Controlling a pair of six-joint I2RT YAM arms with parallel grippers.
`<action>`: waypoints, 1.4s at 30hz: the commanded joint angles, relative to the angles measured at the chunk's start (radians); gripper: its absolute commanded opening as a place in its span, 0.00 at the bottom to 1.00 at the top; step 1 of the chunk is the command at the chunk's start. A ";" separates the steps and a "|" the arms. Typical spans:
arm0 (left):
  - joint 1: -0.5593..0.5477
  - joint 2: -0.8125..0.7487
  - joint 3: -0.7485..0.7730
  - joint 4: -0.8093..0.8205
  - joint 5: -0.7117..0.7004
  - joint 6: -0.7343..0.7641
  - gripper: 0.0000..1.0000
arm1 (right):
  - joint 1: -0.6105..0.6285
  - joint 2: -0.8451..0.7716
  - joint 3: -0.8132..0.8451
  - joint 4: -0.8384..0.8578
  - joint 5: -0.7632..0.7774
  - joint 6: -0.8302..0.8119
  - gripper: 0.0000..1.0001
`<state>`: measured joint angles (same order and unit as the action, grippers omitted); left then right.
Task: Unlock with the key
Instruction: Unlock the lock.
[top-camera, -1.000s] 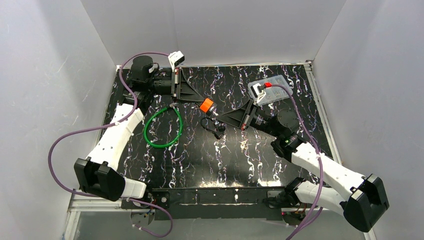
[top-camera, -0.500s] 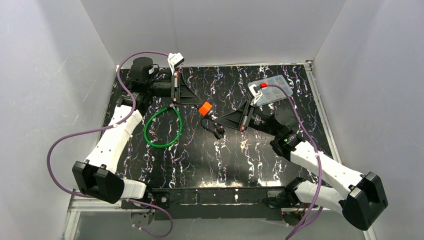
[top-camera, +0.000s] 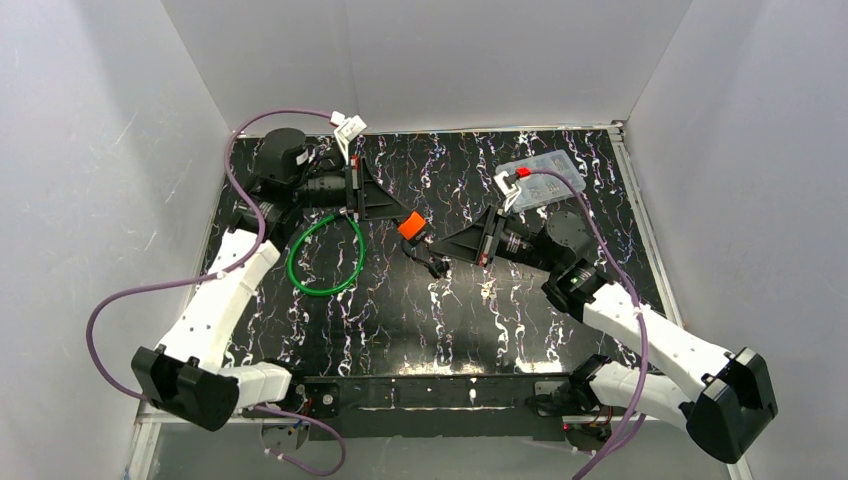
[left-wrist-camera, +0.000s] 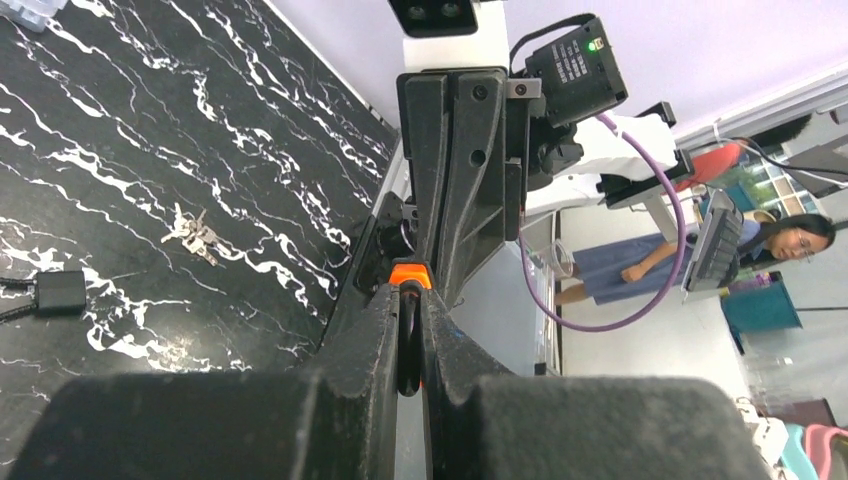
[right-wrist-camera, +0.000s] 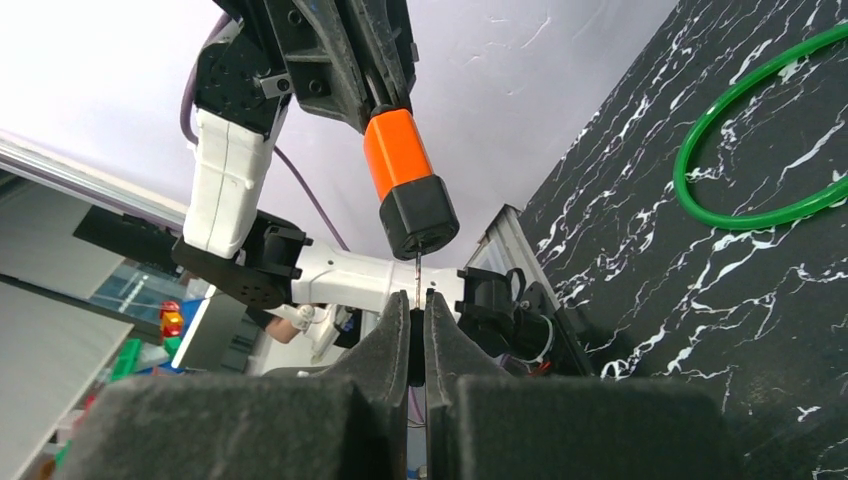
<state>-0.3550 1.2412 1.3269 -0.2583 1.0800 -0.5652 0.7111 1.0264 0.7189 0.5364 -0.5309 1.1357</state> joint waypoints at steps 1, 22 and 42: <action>-0.075 -0.092 -0.089 0.121 0.066 -0.163 0.00 | -0.004 -0.049 0.057 0.119 0.204 -0.065 0.01; -0.079 -0.073 -0.134 0.519 0.113 -0.475 0.00 | -0.004 -0.048 0.077 0.293 0.097 -0.062 0.01; -0.085 -0.080 -0.110 0.481 0.099 -0.466 0.00 | -0.002 -0.065 0.181 0.080 0.062 -0.142 0.72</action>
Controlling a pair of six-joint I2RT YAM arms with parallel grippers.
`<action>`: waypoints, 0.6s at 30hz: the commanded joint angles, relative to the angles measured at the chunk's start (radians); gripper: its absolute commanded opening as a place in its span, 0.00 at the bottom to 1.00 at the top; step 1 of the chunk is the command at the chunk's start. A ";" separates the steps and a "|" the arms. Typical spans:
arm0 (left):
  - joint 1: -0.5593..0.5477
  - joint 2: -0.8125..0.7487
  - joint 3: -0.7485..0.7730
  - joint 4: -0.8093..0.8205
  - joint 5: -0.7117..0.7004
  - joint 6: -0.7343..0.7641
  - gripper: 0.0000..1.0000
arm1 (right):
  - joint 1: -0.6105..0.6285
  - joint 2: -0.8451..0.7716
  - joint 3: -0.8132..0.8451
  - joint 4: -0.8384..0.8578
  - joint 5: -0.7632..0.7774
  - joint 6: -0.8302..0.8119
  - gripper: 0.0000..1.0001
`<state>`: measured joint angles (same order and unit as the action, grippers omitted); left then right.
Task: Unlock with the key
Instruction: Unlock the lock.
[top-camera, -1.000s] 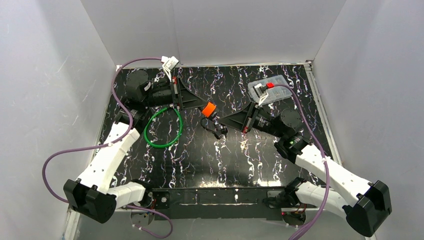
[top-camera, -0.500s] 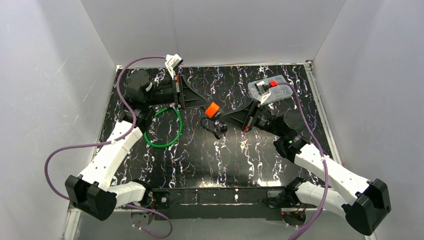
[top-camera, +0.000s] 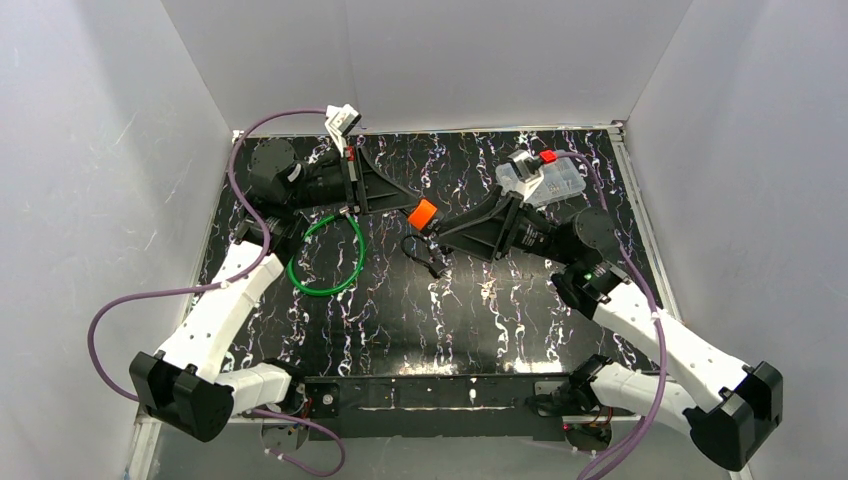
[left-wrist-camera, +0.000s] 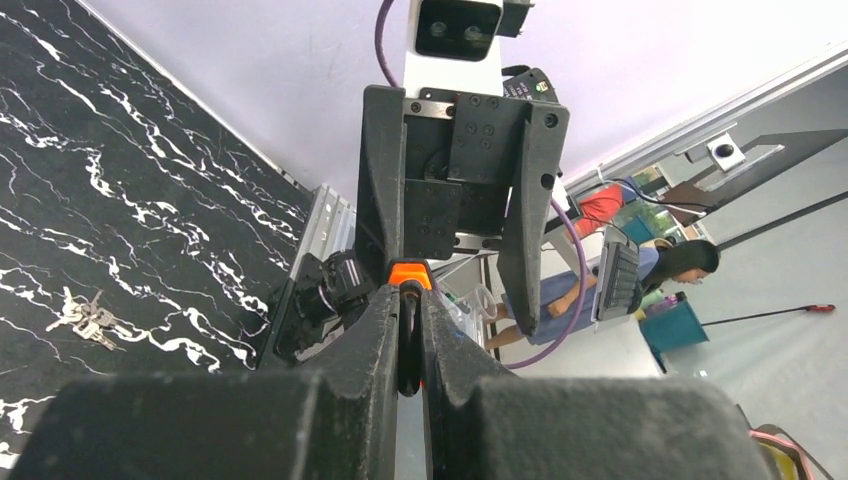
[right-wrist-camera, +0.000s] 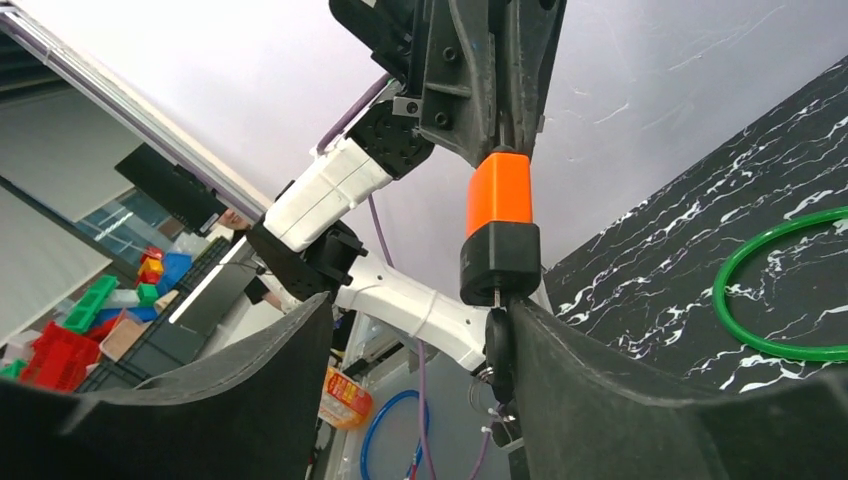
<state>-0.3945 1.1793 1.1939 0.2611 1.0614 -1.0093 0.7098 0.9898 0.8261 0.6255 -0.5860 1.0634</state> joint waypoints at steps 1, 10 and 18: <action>-0.042 -0.016 0.024 -0.037 0.118 -0.025 0.00 | -0.001 -0.040 0.075 -0.039 0.120 -0.083 0.73; -0.034 -0.008 0.069 -0.022 0.117 -0.054 0.00 | -0.001 -0.156 0.018 -0.278 0.197 -0.190 0.79; -0.033 -0.005 0.091 -0.021 0.115 -0.056 0.00 | -0.003 -0.180 -0.034 -0.269 0.177 -0.164 0.74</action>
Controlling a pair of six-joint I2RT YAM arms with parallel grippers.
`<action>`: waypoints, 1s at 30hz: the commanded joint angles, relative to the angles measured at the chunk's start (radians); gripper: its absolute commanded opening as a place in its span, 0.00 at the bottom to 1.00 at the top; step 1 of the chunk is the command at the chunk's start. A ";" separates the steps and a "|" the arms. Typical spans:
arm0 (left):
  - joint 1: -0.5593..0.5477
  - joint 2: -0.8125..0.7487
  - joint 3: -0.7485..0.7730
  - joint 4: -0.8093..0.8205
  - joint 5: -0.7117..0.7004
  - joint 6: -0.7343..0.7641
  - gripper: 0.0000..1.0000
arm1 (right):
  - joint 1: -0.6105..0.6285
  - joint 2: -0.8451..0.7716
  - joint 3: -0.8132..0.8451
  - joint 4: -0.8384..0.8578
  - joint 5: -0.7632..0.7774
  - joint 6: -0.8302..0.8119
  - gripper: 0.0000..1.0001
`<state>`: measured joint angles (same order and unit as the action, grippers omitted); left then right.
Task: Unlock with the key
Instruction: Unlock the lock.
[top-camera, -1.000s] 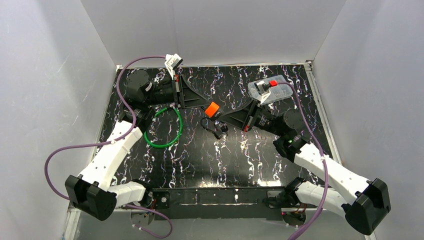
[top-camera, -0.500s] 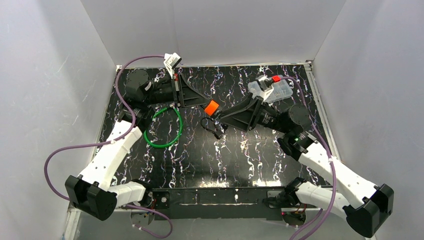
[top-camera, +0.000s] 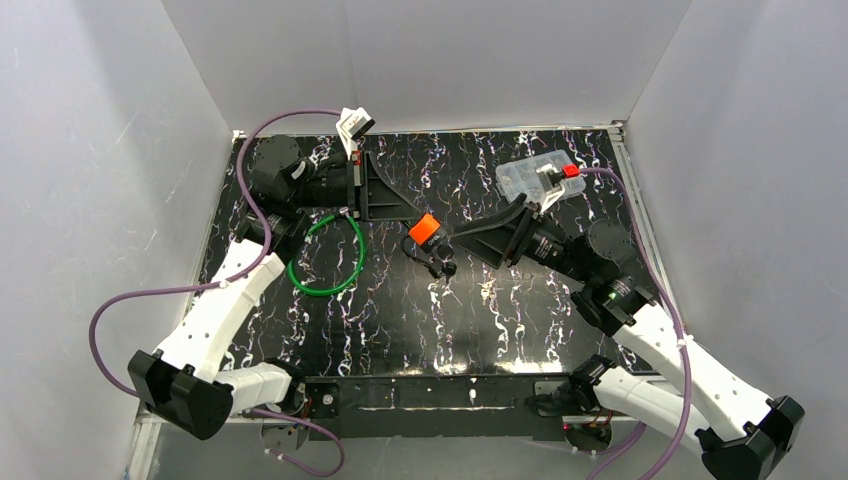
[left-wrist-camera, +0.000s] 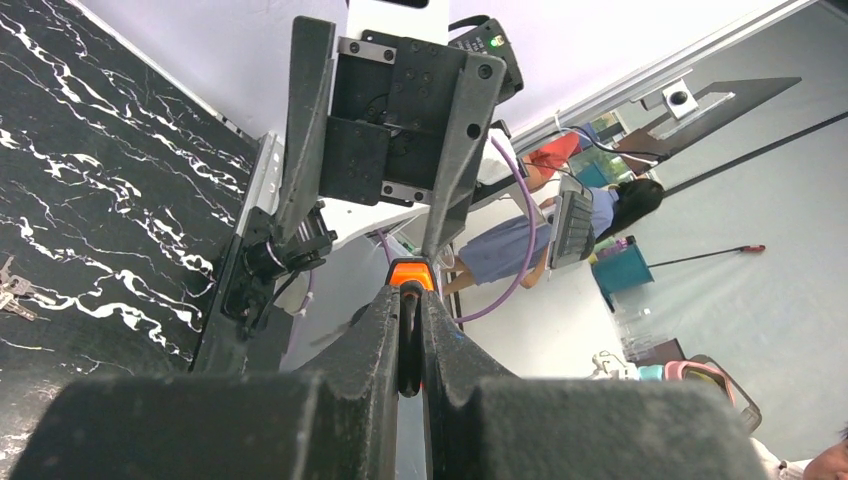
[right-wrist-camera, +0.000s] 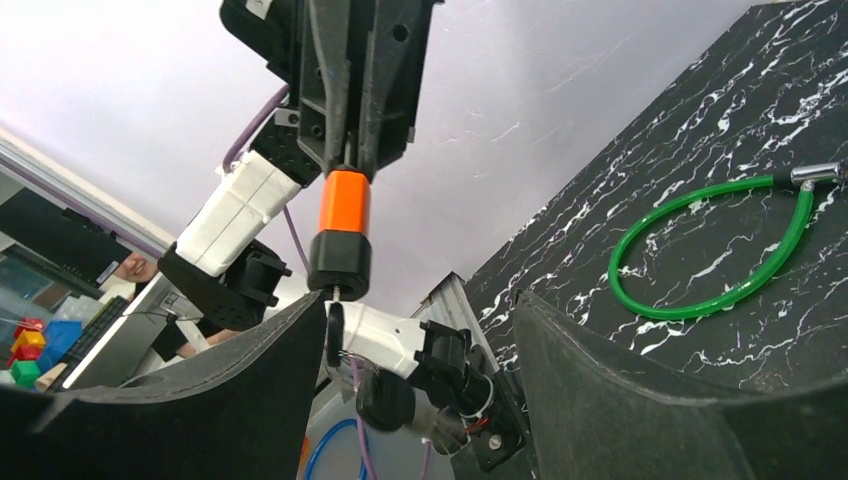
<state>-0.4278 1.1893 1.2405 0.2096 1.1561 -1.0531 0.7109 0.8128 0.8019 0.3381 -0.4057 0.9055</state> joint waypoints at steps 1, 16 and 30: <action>0.000 -0.017 0.041 0.031 0.019 -0.009 0.00 | -0.004 -0.002 -0.010 0.028 -0.014 -0.003 0.74; 0.018 -0.012 0.018 0.011 0.005 0.021 0.00 | -0.004 -0.006 -0.011 0.068 -0.084 0.033 0.45; 0.025 0.008 0.013 -0.009 0.001 0.022 0.00 | -0.004 -0.057 0.025 -0.093 0.018 -0.047 0.55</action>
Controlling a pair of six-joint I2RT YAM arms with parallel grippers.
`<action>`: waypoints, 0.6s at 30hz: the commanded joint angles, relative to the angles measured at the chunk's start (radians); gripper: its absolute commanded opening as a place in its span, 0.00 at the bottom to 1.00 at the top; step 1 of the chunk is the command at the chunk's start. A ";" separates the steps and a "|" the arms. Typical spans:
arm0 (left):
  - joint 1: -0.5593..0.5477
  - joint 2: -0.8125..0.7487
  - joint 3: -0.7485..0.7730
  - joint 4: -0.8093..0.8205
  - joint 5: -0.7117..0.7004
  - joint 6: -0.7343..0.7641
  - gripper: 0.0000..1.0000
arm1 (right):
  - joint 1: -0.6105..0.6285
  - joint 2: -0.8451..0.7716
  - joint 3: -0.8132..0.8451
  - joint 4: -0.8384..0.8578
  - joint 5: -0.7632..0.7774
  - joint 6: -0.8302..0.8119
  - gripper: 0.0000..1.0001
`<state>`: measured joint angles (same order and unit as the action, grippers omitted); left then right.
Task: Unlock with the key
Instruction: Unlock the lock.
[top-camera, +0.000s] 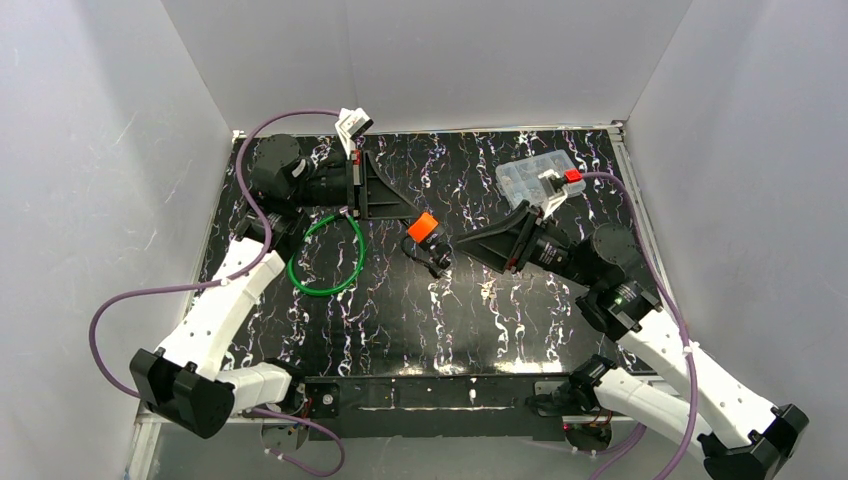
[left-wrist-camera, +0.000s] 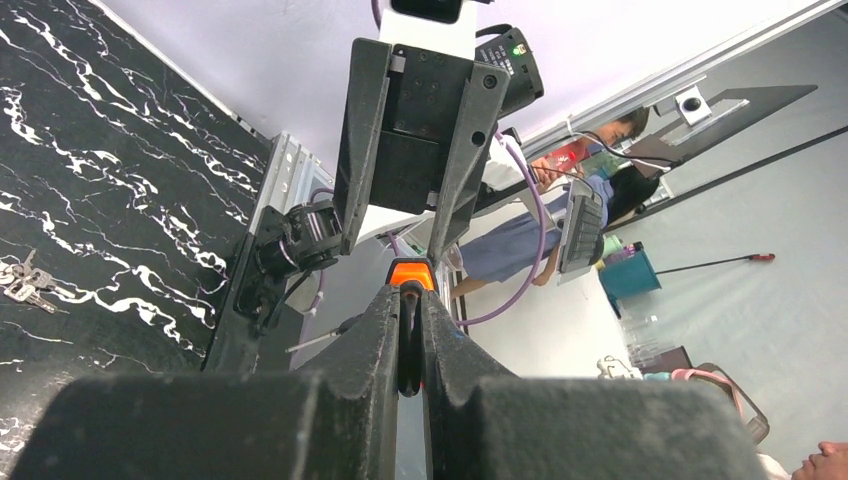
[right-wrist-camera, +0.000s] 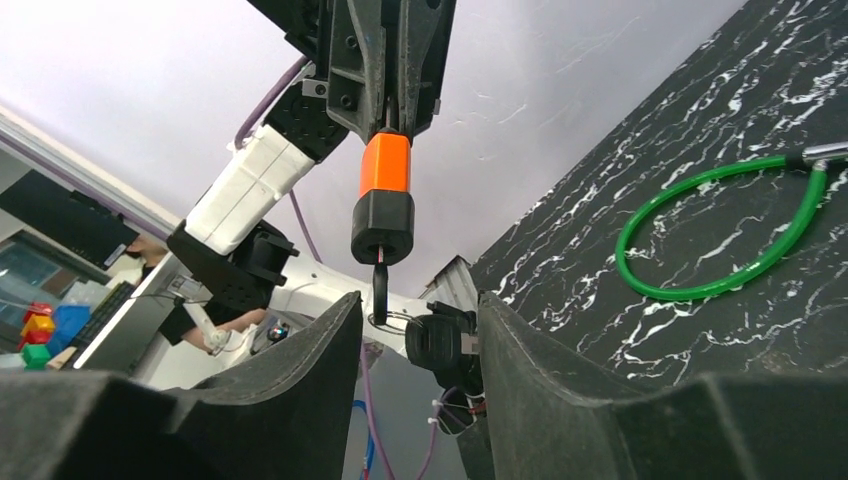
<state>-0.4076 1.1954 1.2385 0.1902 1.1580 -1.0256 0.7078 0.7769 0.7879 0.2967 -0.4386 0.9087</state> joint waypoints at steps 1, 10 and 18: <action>0.005 0.005 0.020 0.008 0.003 -0.007 0.00 | -0.001 -0.023 0.041 -0.062 0.060 -0.053 0.56; 0.004 0.037 0.067 -0.026 0.011 0.005 0.00 | -0.002 -0.057 0.064 -0.165 0.087 -0.073 0.62; 0.004 0.040 0.077 -0.040 0.013 0.011 0.00 | -0.002 -0.060 0.080 -0.185 0.060 -0.061 0.65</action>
<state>-0.4076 1.2551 1.2668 0.1407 1.1595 -1.0210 0.7078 0.7324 0.8170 0.1065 -0.3690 0.8573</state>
